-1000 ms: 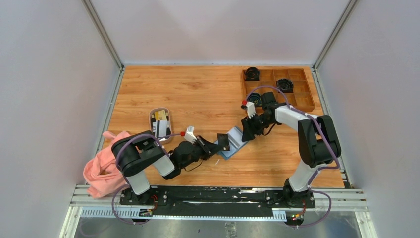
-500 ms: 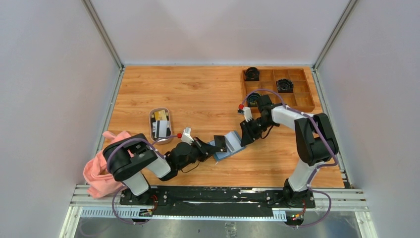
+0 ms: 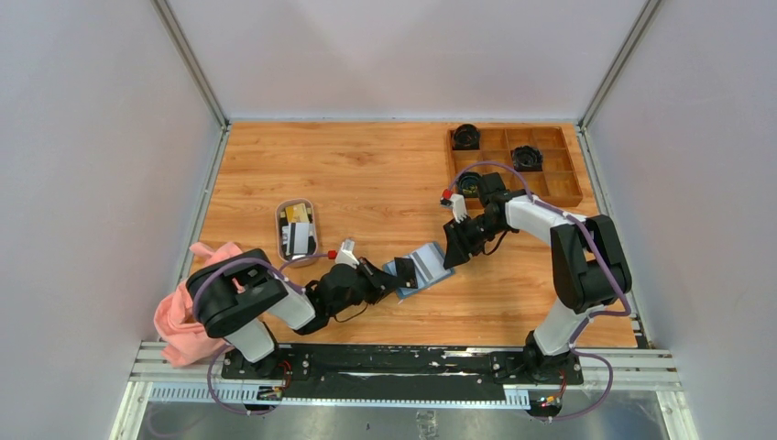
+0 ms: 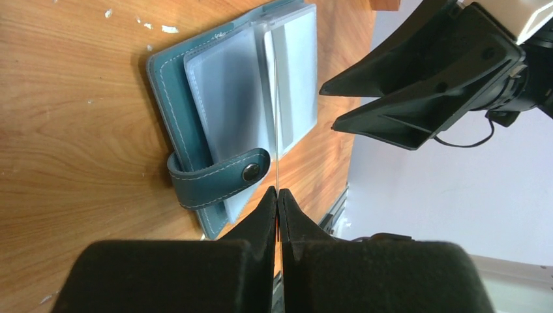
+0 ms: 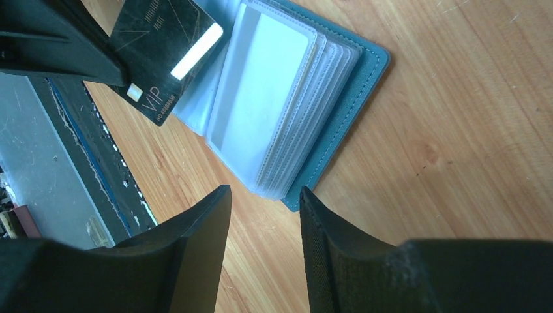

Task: Put the credit cards into the card holder
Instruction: Insert the credit card into the card holder.

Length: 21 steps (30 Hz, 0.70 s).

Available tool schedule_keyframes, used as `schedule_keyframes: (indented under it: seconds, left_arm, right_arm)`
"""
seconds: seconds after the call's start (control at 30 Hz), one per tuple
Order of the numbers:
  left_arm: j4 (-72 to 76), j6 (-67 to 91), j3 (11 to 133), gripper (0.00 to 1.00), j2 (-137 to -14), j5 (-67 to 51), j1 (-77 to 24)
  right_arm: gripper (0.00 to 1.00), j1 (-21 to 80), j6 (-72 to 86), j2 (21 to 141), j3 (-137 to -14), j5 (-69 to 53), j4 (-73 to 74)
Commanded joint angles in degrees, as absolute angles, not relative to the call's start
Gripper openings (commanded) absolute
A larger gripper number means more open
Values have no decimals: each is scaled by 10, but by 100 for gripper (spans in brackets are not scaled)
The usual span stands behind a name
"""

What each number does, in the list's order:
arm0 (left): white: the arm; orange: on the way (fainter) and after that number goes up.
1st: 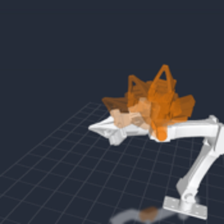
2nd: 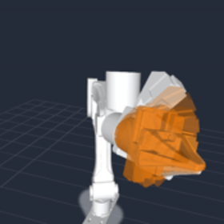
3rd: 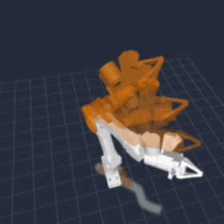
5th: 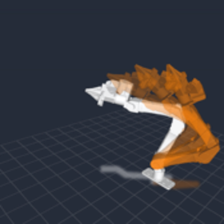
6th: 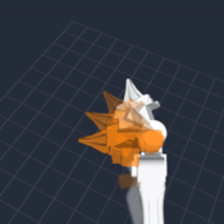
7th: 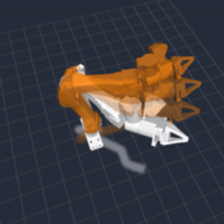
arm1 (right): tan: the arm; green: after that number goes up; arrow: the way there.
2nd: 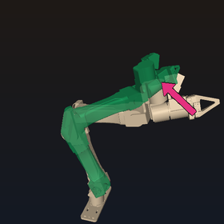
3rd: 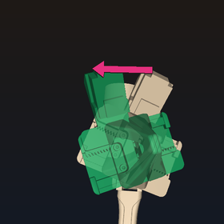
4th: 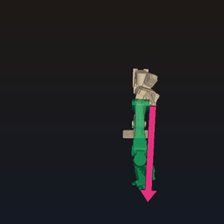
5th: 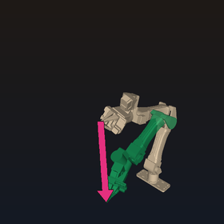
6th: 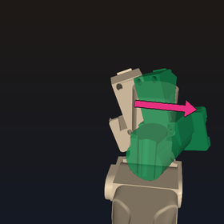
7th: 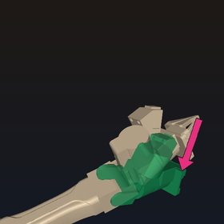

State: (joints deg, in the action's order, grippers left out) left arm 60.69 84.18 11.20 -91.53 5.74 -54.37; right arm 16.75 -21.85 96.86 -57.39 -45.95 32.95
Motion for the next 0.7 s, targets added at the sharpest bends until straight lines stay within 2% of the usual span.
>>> schedule_keyframes:
  seconds: [0.0, 0.27, 0.67]
  left_arm:
    - [600, 846, 123, 0, -931, 65, -551]
    - [611, 856, 121, 0, -939, 71, -552]
    - [730, 891, 112, 0, -1014, 63, -552]
  right_arm:
    - [47, 175, -214, 965, -574, -466, 339]
    - [46, 176, -214, 973, -576, -467, 340]
    - [45, 178, -215, 981, -576, -462, 341]
